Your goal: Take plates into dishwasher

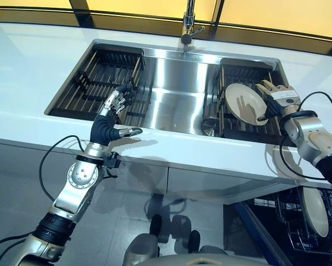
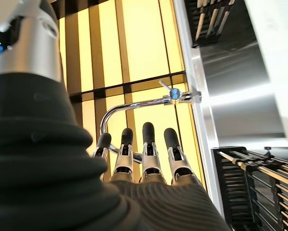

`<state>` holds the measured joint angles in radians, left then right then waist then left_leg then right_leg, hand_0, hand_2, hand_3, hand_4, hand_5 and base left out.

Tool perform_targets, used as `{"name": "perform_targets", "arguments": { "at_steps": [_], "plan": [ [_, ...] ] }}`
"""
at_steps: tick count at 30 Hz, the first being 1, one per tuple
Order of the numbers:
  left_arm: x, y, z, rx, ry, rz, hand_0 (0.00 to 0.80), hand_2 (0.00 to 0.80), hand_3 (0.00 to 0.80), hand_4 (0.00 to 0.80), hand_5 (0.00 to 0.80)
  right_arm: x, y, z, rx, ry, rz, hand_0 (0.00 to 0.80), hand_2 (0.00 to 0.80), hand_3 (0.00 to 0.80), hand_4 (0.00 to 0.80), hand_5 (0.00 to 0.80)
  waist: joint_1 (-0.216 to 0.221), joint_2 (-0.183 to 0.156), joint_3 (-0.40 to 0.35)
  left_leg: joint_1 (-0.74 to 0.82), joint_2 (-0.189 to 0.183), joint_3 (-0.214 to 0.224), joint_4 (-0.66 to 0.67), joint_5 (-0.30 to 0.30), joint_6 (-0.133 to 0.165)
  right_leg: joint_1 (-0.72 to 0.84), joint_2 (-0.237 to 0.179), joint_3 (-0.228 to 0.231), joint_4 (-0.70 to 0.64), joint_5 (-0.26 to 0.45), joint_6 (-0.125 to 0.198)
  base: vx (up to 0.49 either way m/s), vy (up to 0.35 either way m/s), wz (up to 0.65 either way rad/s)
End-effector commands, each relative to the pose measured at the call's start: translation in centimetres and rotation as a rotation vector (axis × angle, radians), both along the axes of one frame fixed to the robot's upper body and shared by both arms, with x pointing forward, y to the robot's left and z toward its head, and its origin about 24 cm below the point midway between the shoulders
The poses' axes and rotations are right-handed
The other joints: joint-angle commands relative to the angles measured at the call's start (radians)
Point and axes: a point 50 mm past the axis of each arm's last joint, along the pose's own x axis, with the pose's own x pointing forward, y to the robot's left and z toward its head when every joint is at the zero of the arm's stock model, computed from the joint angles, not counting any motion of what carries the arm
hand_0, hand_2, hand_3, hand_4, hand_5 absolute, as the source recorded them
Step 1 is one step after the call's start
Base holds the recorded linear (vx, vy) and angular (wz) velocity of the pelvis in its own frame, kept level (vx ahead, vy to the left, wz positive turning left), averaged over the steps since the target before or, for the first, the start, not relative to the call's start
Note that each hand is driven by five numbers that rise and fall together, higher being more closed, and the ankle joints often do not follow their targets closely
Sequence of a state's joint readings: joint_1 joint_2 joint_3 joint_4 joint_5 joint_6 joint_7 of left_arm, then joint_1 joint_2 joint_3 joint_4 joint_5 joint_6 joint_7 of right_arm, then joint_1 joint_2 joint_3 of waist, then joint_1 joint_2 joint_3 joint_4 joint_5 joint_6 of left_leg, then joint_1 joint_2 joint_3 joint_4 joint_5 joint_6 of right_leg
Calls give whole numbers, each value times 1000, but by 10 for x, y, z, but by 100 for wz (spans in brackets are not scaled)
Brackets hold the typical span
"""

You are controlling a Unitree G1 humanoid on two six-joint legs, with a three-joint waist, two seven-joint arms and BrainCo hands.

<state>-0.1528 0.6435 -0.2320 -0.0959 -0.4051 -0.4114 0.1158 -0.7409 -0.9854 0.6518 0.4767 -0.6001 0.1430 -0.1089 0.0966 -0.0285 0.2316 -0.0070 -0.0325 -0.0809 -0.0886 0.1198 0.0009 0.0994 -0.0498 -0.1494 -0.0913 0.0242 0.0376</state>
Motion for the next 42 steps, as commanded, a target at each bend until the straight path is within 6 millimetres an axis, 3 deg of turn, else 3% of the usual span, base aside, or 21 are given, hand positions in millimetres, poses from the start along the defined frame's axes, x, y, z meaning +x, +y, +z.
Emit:
{"name": "perform_targets", "arguments": {
  "at_steps": [1, 14, 26, 36, 42],
  "plan": [
    [-7, 5, 9, 7, -66, 26, 0, 0, 0, 0, 0, 1, 2, 16, -49, -55, 1, 0, 0, 0, 0, 0, 1, -24, -61, 49, -33, 32, 1, -117, 48, -37, 21, 1, 4, 14, 4, -7, 0, -4],
    [-8, 5, 9, 12, -72, 26, 0, 0, 0, 0, 0, 5, 21, 3, -58, -22, 50, 0, 0, 0, 0, 0, 17, -24, -51, 45, -34, 24, 1, -112, 50, -37, 18, -10, 4, 17, 5, 0, 0, 0],
    [-4, -1, 14, 12, -97, -1, 0, 0, 0, 0, 0, 21, 26, -3, -68, -3, -24, 0, 0, 0, 0, 0, 48, -12, -28, 19, -40, 0, 1, -99, 48, -54, 14, -29, 4, 21, 2, -24, -2, 1],
    [2, -10, 21, 7, -115, -30, 0, 0, 0, 0, 0, 32, 13, -12, -23, 12, -172, 0, 0, 0, 0, 0, 71, 6, -10, -4, -45, -15, 1, -87, 48, -71, 9, -47, 4, 27, 1, -31, -2, 5],
    [6, -17, 25, 0, -126, -49, 0, 0, 0, 0, 0, 36, 0, -6, -69, -48, -284, 0, 0, 0, 0, 0, 84, 26, 0, -18, -50, -25, 1, -80, 48, -83, 5, -56, 4, 30, 0, -29, 4, 3]
  ]
}}
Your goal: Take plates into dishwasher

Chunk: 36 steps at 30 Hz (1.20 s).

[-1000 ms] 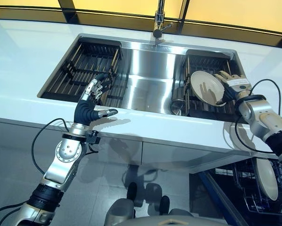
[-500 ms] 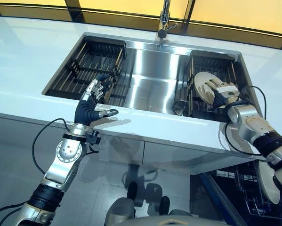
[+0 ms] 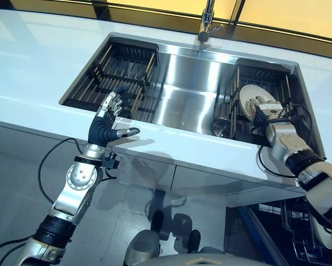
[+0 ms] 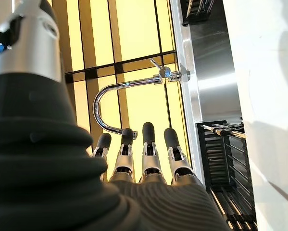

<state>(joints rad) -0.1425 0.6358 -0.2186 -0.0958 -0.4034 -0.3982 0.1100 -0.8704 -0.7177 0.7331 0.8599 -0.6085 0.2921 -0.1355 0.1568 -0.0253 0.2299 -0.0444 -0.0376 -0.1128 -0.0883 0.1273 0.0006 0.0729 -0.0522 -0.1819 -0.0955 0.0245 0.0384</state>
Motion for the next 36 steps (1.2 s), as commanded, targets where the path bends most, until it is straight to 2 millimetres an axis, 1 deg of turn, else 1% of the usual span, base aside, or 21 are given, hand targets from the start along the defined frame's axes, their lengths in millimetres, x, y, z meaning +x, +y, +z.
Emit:
{"name": "perform_targets", "arguments": {
  "at_steps": [1, 2, 3, 4, 5, 8, 12, 18, 27, 34, 36],
  "plan": [
    [7, -19, 28, 1, -143, -62, 0, 0, 0, 0, 0, 11, -10, 40, -143, -128, -74, 0, 0, 0, 0, 0, 26, 26, 3, 17, -46, 6, 1, -87, 49, -59, 7, -26, 8, 30, -1, -35, 9, 3],
    [7, -20, 29, -1, -145, -63, 0, 0, 0, 0, 0, 11, -13, 42, -156, -138, -96, 0, 0, 0, 0, 0, 28, 29, 4, 14, -46, 6, 1, -86, 48, -62, 6, -28, 8, 31, 0, -39, 10, 2],
    [8, -21, 30, -4, -149, -65, 0, 0, 0, 0, 0, 11, -16, 45, -169, -147, -117, 173, 173, 173, 173, 173, 31, 33, 6, 10, -47, 4, 1, -84, 49, -66, 6, -30, 8, 31, -1, -36, 10, 2],
    [8, -21, 30, -5, -150, -66, 0, 0, 0, 0, 0, 12, -17, 47, -174, -154, -124, 395, 395, 395, 395, 395, 31, 35, 6, 8, -48, 3, 1, -83, 49, -67, 6, -31, 8, 32, -1, -40, 15, 4],
    [9, -22, 31, -8, -153, -65, 0, 0, 0, 0, 0, 13, -19, 53, -187, -179, -136, 800, 800, 800, 800, 800, 33, 39, 8, 4, -49, 2, 1, -81, 49, -70, 5, -33, 8, 33, -1, -30, 20, 4],
    [10, -21, 31, -16, -153, -57, 0, 0, 0, 0, 0, 13, -23, 64, -196, -226, -152, 800, 800, 800, 800, 800, 34, 45, 7, 1, -50, -1, 1, -79, 49, -73, 5, -34, 8, 33, -2, -9, 9, 1],
    [9, -20, 31, -22, -145, -54, 0, 0, 0, 0, 0, 11, -29, 71, -201, -260, -159, 800, 800, 800, 800, 800, 34, 45, -1, 3, -52, -4, 1, -79, 48, -72, 5, -34, 8, 32, -1, 3, 4, 1],
    [9, -18, 31, -27, -140, -55, 0, 0, 0, 0, 0, 7, -39, 73, -179, -281, -175, 800, 800, 800, 800, 800, 30, 42, -12, 7, -50, -1, 1, -81, 49, -70, 6, -29, 8, 32, -2, 0, 0, 0],
    [10, -17, 32, -28, -139, -41, 0, 0, 0, 0, 0, 2, -48, 78, -165, -350, -176, 800, 800, 800, 800, 800, 17, 32, -28, 22, -46, 9, 1, -88, 50, -60, 9, -20, 8, 31, 0, 0, 0, 0],
    [7, -15, 27, -32, -125, -31, 0, 0, 0, 0, 0, -3, -46, 88, -93, -491, -112, 800, 800, 800, 800, 800, 0, 20, -58, 48, -40, 25, 1, -100, 49, -39, 12, -12, 8, 25, -1, 7, 3, -1],
    [6, -13, 25, -33, -118, -30, 0, 0, 0, 0, 0, -5, -41, 93, -57, -545, -68, 800, 800, 800, 800, 800, -9, 15, -70, 63, -38, 33, 1, -108, 49, -27, 14, -5, 8, 22, -1, 40, 8, -1]
  ]
}}
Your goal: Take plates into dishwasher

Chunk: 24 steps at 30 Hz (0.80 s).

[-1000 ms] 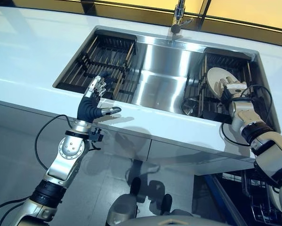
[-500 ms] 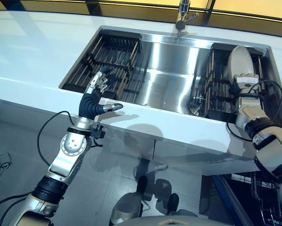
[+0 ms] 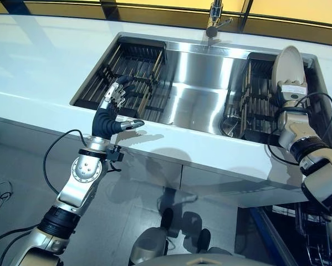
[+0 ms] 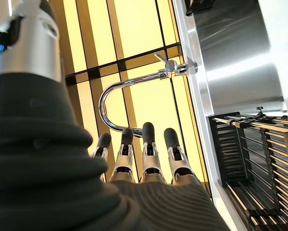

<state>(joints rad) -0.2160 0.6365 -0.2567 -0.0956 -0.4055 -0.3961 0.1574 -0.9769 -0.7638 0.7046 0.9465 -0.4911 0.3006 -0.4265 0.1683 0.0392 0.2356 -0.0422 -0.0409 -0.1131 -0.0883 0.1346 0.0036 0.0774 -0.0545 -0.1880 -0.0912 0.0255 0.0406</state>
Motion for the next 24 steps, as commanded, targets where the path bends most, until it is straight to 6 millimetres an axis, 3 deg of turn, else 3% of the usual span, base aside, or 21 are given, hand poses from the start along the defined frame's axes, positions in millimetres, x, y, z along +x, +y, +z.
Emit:
{"name": "perform_targets", "arguments": {
  "at_steps": [1, 14, 19, 24],
  "plan": [
    [-3, -3, 11, -14, -65, -18, 0, 0, 0, 0, 0, -10, -15, 42, -57, -191, 24, 800, 800, 800, 800, 800, -25, -52, -81, 66, -33, 37, 1, -118, 46, -27, 17, 3, 4, 19, -3, 37, 9, -3],
    [-8, 1, 3, -24, -49, -16, 0, 0, 0, 0, 0, -31, 28, 64, 142, -393, 369, 800, 800, 800, 800, 800, -89, -66, -121, 140, -19, 81, 1, -159, 53, 26, 30, 58, 4, 3, -8, 36, 6, -14],
    [-10, 5, 3, -23, -52, -16, 0, 0, 0, 0, 0, -39, 30, 67, 201, -352, 431, 800, 800, 800, 800, 800, -112, -73, -132, 157, -13, 104, 1, -171, 53, 35, 34, 77, 4, 0, -7, 16, 7, -9],
    [-12, 9, 4, -19, -59, -10, 0, 0, 0, 0, 0, -52, 13, 71, 183, -310, 411, 800, 800, 800, 800, 800, -143, -83, -145, 168, -5, 138, 1, -182, 53, 35, 38, 99, 4, 2, -3, 2, 7, -20]
  ]
}}
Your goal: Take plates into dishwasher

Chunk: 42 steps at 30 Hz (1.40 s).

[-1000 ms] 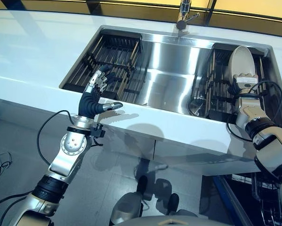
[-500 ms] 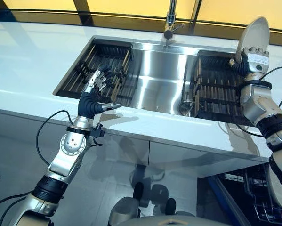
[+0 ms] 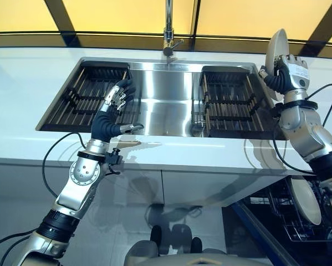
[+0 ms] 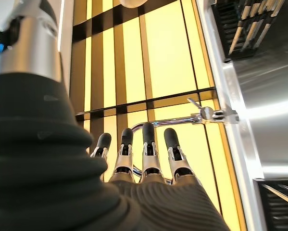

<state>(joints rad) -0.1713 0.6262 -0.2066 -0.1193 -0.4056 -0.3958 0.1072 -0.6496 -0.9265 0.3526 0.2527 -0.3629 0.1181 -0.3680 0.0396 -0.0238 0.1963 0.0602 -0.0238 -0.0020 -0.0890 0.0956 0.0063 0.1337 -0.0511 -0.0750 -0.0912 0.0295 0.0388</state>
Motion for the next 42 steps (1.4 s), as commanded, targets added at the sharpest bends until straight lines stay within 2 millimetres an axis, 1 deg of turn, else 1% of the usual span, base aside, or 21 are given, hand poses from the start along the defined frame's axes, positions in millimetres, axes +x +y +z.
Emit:
{"name": "perform_targets", "arguments": {
  "at_steps": [1, 5, 9, 14, 18, 23, 28, 37, 39, 41, 42],
  "plan": [
    [-6, 4, 6, -24, -60, 0, 0, 0, 0, 0, 0, -13, -28, 31, -43, -69, -70, 800, 800, 800, 800, 800, -25, -23, -109, 69, -20, 36, 2, -144, 50, -22, 36, -6, 4, -1, 0, 0, 3, -21],
    [-6, 5, 7, -22, -62, -6, 0, 0, 0, 0, 0, -25, -47, 37, -70, -82, -144, 800, 800, 800, 800, 800, -57, -30, -118, 75, -14, 66, 2, -152, 50, -26, 43, 22, 4, 4, 4, 0, 1, -21],
    [-7, 4, 6, -19, -60, -15, 0, 0, 0, 0, 0, -39, -62, 39, -91, -87, -199, 800, 800, 800, 800, 800, -91, -32, -124, 87, -6, 96, 2, -162, 51, -25, 51, 53, 4, 5, 8, 8, -3, -31],
    [-7, 1, 5, -13, -58, -27, 0, 0, 0, 0, 0, -54, -79, 37, -111, -77, -262, 800, 800, 800, 800, 800, -128, -34, -130, 95, 0, 124, 2, -168, 53, -33, 62, 92, 4, 11, 11, 2, -9, -24],
    [-7, 0, 5, -9, -55, -29, 0, 0, 0, 0, 0, -65, -90, 31, -127, -42, -307, 800, 800, 800, 800, 800, -153, -34, -134, 98, 5, 145, 2, -170, 52, -42, 70, 122, 4, 19, 15, 3, -15, -27],
    [-7, -1, 4, -4, -54, -39, 0, 0, 0, 0, 0, -73, -105, 19, -108, 47, -345, 800, 800, 800, 800, 800, -170, -37, -136, 97, 10, 163, 2, -170, 53, -54, 77, 146, 4, 28, 17, 0, -27, -21],
    [-5, 0, 7, 11, -50, -38, 0, 0, 0, 0, 0, -80, -116, -1, -74, 197, -348, 800, 800, 800, 800, 800, -186, -42, -133, 98, 14, 182, 2, -170, 53, -61, 81, 157, 4, 34, 19, 1, -45, -6],
    [-4, 0, 7, 26, -46, -46, 0, 0, 0, 0, 0, -81, -120, -15, -64, 320, -329, 800, 800, 800, 800, 800, -189, -45, -133, 98, 17, 191, 2, -169, 51, -64, 82, 155, 4, 37, 20, 3, -19, -3],
    [-3, -2, 8, 33, -45, -55, 0, 0, 0, 0, 0, -81, -123, -26, -59, 407, -319, 800, 800, 800, 800, 800, -189, -46, -132, 98, 19, 195, 2, -168, 49, -66, 83, 154, 4, 38, 18, 22, -89, 0],
    [-1, -4, 9, 57, -33, -77, 0, 0, 0, 0, 0, -81, -134, -45, -46, 533, -353, 800, 800, 800, 800, 800, -178, -48, -125, 94, 22, 197, 2, -165, 46, -70, 84, 144, 4, 39, 16, 16, -179, 0],
    [-2, -4, 9, 59, -33, -79, 0, 0, 0, 0, 0, -81, -135, -48, -46, 550, -355, 800, 800, 800, 800, 800, -179, -48, -124, 93, 22, 197, 2, -165, 45, -70, 84, 143, 4, 38, 16, 2, -143, 0]
  ]
}}
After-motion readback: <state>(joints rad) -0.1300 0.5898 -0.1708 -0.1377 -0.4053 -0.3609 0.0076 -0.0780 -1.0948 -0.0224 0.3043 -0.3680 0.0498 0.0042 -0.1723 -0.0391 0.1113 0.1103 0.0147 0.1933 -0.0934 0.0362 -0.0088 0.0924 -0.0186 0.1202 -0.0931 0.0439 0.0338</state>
